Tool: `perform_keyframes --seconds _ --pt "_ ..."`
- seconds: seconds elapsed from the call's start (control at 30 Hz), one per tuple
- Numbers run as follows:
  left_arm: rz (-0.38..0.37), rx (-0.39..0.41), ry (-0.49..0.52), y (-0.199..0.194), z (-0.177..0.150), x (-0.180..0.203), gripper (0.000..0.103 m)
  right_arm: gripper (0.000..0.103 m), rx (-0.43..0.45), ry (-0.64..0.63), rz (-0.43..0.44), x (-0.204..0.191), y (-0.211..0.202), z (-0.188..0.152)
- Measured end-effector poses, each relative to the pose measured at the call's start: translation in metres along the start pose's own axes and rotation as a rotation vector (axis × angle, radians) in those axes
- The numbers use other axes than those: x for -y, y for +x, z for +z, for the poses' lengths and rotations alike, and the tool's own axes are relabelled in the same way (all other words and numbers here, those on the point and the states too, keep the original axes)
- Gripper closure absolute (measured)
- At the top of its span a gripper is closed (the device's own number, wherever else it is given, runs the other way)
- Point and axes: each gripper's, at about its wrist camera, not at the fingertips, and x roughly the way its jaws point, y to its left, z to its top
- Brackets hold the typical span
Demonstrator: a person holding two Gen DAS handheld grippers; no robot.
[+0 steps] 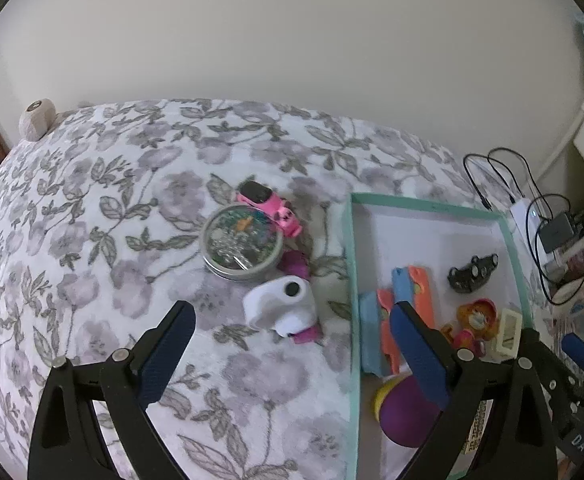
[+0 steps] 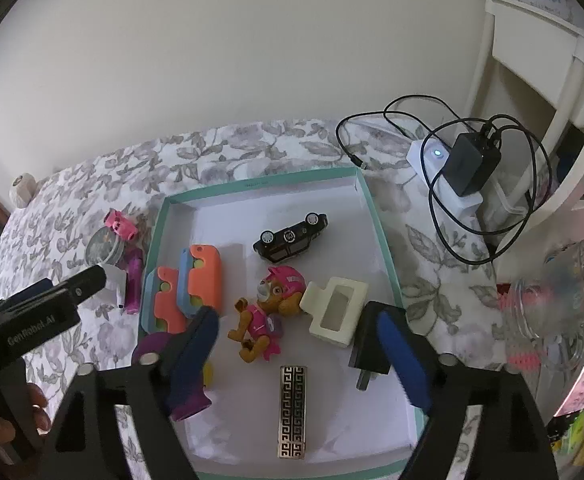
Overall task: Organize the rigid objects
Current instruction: 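Move the left tool to the white watch while the right tool approaches the pink lighter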
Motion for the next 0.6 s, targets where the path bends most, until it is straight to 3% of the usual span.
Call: perform_keyframes --seconds 0.1,0.17,0.6 --pt "0.003 0.008 -0.020 -0.001 0.003 -0.008 0.005 0.009 0.004 -0.005 -0.004 -0.001 0.001 0.000" --pt "0.000 0.007 -0.034 -0.001 0.005 -0.015 0.005 0.000 0.007 -0.011 -0.011 -0.003 0.002 0.000" --pt "-0.009 -0.006 -0.129 0.013 0.017 -0.068 0.005 0.000 0.000 -0.053 -0.019 -0.025 0.015 0.002"
